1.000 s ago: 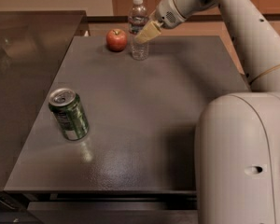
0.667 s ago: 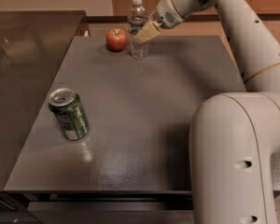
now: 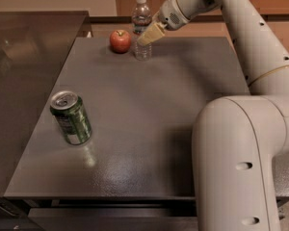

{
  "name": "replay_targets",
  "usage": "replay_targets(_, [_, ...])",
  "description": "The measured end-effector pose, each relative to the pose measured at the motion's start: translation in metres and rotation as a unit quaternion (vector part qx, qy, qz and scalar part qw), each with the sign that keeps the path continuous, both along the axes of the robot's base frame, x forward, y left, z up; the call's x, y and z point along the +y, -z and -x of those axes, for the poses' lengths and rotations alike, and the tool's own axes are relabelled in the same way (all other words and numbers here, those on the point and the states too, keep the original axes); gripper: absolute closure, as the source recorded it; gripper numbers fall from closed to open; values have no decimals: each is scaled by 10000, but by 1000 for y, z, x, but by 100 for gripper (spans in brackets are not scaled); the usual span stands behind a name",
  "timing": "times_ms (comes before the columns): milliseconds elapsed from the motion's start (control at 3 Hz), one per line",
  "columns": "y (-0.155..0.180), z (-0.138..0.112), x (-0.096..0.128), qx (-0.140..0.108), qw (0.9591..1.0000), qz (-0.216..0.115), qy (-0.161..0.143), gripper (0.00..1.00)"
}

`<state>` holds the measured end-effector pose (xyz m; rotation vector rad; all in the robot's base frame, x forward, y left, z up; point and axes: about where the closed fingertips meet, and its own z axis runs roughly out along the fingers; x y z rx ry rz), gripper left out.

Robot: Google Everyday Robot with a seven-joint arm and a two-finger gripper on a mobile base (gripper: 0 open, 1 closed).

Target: Move water bottle near apple

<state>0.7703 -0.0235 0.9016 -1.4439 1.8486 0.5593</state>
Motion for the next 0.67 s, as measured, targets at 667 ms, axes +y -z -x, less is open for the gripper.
replay_targets(667, [3, -1, 3, 20, 10000, -2, -18, 0])
